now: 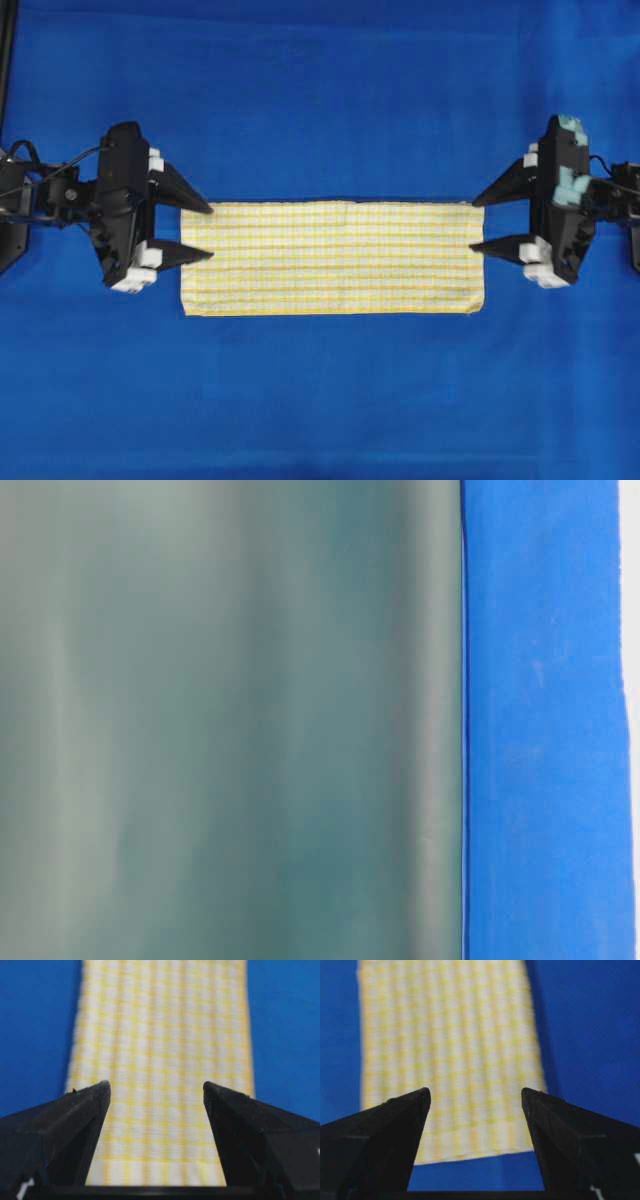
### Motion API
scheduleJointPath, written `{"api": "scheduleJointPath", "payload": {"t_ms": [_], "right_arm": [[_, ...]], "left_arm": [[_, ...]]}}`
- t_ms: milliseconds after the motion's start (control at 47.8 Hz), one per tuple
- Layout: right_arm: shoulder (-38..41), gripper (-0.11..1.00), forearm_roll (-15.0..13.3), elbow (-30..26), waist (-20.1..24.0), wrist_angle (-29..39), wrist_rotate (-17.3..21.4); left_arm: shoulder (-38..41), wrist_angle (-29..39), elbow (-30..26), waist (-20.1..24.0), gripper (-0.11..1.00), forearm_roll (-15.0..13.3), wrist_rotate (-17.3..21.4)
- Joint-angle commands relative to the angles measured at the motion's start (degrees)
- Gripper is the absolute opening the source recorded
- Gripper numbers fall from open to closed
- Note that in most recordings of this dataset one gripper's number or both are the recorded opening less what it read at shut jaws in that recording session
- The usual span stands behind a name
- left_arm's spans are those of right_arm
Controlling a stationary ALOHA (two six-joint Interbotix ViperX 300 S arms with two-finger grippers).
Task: Fold the yellow towel.
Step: 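Open both grippers and release the folded edge, then grasp the left and right ends of the folded strip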
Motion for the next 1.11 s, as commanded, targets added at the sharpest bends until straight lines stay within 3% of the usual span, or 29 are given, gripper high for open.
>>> {"api": "scheduleJointPath", "payload": {"t_ms": [0, 377, 816, 921, 1088], "right_arm": [[2.0, 0.74, -0.2, -1.3, -2.0, -0.2, -0.2], [12.8, 0.74, -0.5, -4.3, -6.1, -0.4, -0.2], [13.6, 0.7, -1.7, -4.8, -6.1, 0.0, -0.3], [13.6, 0.55, -2.5, -4.8, -5.6, 0.4, -0.4], [13.3, 0.08, -3.5, -4.8, -4.9, 0.6, -0.4]], "left_arm": [[1.4, -0.2, -1.1, 1.7, 0.68, 0.2, 0.6], [11.1, 1.4, -3.2, 5.6, 0.68, 0.2, 2.8], [12.2, 6.5, -3.5, 6.7, 0.66, 0.2, 2.5], [12.2, 10.4, -4.5, 6.6, 0.57, 0.2, 2.5], [11.7, 18.5, -8.2, 6.2, 0.14, 0.4, 2.7]]}}
